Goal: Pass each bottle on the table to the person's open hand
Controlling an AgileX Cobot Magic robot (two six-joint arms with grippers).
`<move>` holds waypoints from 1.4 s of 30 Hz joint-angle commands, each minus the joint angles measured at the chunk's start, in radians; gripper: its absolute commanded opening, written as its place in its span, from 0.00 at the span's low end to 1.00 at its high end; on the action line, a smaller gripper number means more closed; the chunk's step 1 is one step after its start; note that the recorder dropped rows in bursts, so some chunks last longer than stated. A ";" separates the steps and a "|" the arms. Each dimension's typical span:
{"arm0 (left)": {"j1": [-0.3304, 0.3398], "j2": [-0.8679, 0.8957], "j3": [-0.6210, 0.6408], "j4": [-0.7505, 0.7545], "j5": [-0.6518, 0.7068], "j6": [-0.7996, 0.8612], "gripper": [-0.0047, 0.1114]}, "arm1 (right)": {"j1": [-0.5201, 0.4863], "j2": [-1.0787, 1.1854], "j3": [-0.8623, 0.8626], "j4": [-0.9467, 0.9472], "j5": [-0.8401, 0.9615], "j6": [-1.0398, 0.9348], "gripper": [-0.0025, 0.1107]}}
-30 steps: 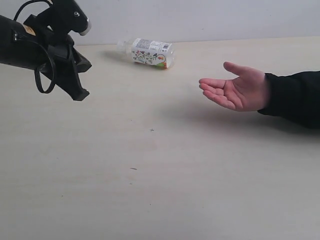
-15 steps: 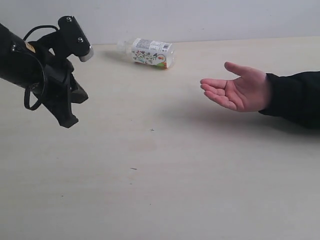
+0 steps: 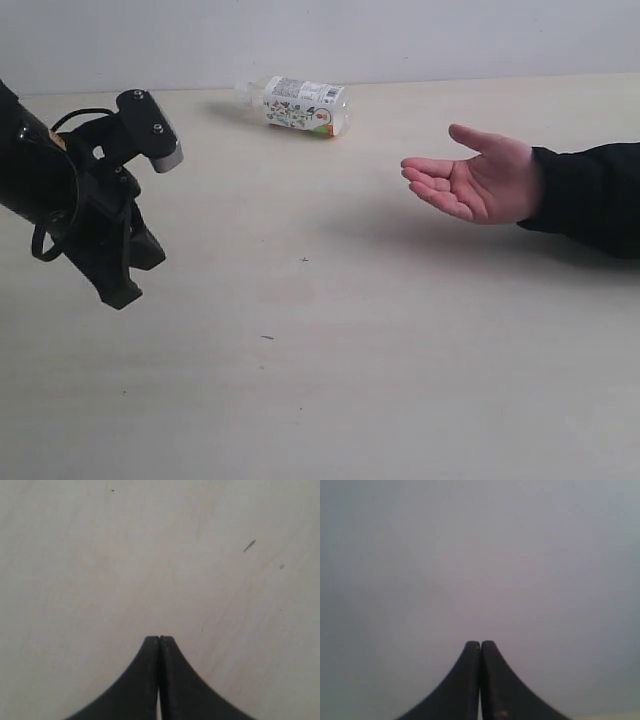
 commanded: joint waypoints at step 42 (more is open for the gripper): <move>0.006 -0.009 0.011 -0.047 -0.062 -0.011 0.04 | 0.226 1.318 -1.384 -0.064 0.862 -0.719 0.74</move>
